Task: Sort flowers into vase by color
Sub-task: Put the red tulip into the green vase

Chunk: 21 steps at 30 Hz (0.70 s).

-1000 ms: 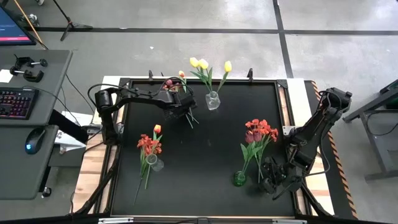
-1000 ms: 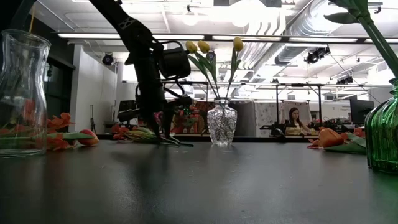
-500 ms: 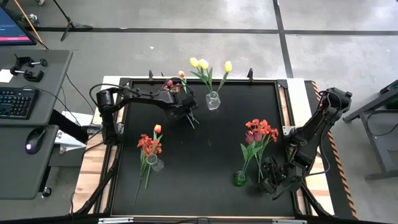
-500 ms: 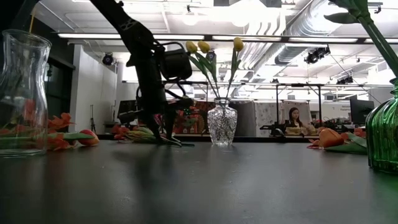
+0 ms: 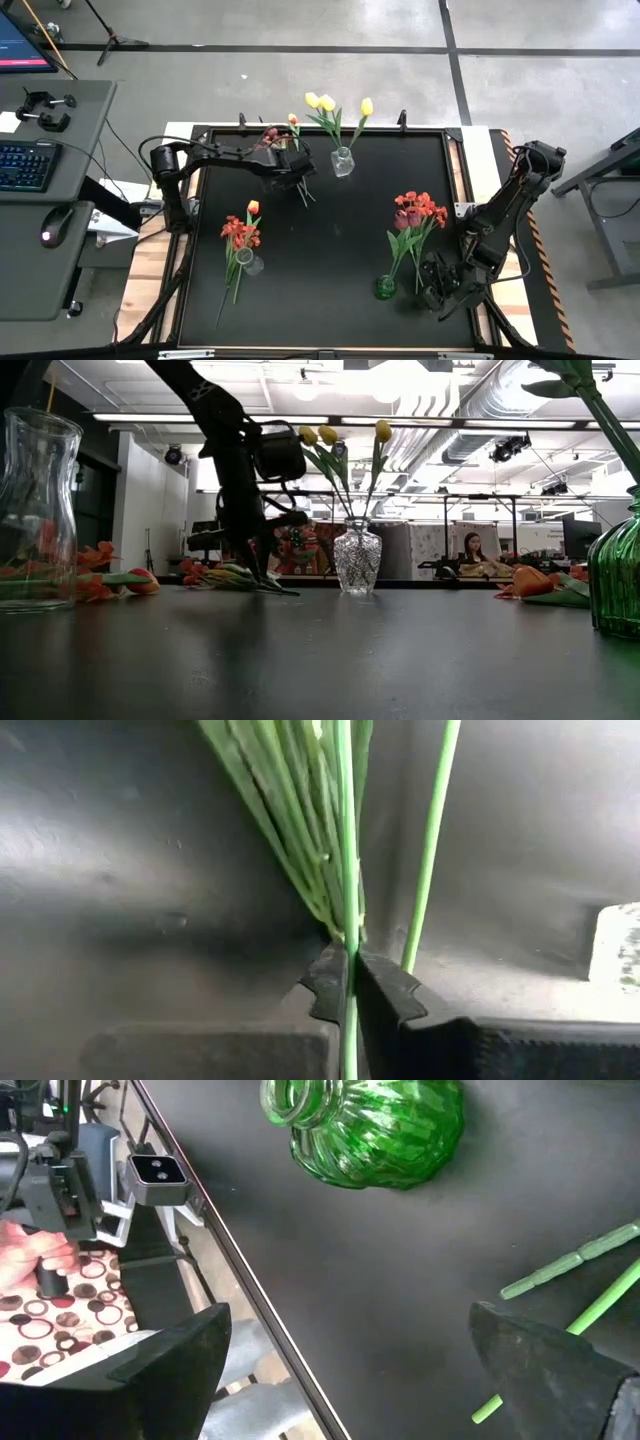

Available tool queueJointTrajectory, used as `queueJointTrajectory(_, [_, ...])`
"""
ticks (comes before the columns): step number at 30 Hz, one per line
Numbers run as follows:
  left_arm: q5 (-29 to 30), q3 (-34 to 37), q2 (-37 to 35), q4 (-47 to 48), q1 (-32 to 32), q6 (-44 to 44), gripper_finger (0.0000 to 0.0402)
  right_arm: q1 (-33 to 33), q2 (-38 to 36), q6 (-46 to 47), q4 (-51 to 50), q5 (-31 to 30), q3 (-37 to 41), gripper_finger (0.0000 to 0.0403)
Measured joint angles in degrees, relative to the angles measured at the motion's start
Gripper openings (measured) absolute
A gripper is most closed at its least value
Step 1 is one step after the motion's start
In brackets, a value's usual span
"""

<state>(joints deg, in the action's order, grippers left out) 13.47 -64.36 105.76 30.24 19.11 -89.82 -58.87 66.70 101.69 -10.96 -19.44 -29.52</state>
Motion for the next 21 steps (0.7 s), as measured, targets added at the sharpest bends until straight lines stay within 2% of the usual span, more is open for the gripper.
queueJointTrajectory(8, [1.09,0.00,-2.73,0.96,0.00,3.56,0.0008,0.02,0.00,-0.11,-0.50,-0.02,0.00,0.0399])
queueJointTrajectory(14, [3.02,0.00,-5.25,3.45,-0.15,9.47,0.0002,0.02,0.00,-0.13,-0.54,-0.04,0.00,0.0399])
queueJointTrajectory(21, [9.35,-0.02,-11.98,10.61,-0.77,14.93,0.0001,0.02,0.00,-0.13,-0.54,-0.04,0.00,0.0399])
